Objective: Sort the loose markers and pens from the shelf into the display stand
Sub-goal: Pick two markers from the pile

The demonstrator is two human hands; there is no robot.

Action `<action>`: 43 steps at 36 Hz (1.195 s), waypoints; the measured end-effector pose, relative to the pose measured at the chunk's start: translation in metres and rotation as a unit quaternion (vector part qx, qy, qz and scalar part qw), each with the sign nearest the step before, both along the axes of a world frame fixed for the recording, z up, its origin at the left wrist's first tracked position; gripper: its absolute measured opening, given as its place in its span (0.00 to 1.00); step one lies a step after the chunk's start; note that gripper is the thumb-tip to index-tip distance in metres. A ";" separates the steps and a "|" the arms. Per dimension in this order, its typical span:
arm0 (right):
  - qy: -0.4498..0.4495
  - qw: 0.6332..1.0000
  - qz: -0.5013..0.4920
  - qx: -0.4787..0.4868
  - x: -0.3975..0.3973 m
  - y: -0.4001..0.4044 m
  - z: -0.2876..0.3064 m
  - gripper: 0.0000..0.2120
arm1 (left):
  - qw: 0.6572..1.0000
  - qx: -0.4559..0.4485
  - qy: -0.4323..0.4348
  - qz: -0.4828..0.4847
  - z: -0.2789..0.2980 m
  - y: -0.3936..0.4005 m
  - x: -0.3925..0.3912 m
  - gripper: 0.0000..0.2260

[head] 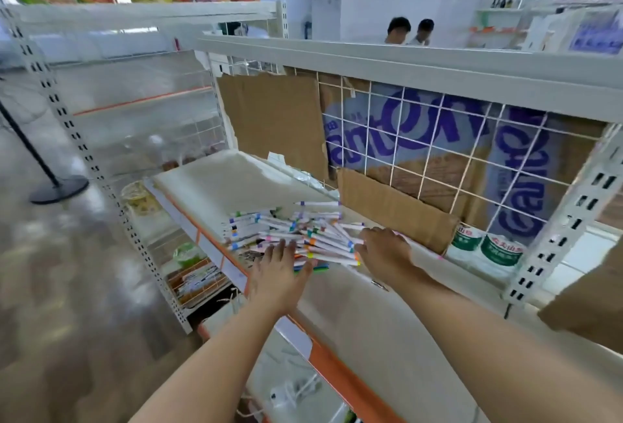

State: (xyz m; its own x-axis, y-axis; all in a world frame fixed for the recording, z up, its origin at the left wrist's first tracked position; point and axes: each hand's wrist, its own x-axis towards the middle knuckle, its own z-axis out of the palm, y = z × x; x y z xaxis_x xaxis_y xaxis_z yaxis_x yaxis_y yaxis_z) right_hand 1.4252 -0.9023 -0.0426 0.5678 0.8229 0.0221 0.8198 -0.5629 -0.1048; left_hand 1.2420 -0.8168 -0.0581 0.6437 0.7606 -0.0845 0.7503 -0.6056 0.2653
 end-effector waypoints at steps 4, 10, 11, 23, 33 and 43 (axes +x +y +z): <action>0.010 1.000 -0.017 0.000 0.005 0.021 -0.007 0.15 | 0.999 -0.009 -0.032 -0.020 -0.006 0.029 0.010 0.29; 0.001 1.000 -0.028 -0.007 0.005 0.049 -0.017 0.16 | 0.995 0.032 -0.088 -0.042 -0.011 0.058 0.023 0.24; 0.004 0.999 -0.032 -0.011 0.005 0.053 -0.018 0.17 | 0.994 0.034 -0.089 -0.046 -0.011 0.061 0.025 0.23; 0.023 0.997 -0.046 -0.052 0.008 0.074 -0.021 0.15 | 0.988 0.044 -0.138 -0.050 -0.013 0.067 0.041 0.15; 0.012 0.998 -0.019 -0.054 0.011 0.072 -0.015 0.15 | 0.980 -0.013 -0.195 -0.039 -0.014 0.059 0.055 0.11; 0.049 0.996 0.008 0.072 0.005 0.054 0.006 0.06 | 0.917 -0.223 -0.323 0.064 -0.006 0.038 0.092 0.14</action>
State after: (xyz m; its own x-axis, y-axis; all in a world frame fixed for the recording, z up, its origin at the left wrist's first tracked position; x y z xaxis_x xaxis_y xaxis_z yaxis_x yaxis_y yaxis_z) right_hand 1.4304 -0.8485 -0.0362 0.5599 0.8242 0.0852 0.8106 -0.5235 -0.2626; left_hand 1.3345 -0.7791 -0.0640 0.5766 0.8161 -0.0383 0.4066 -0.2460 0.8798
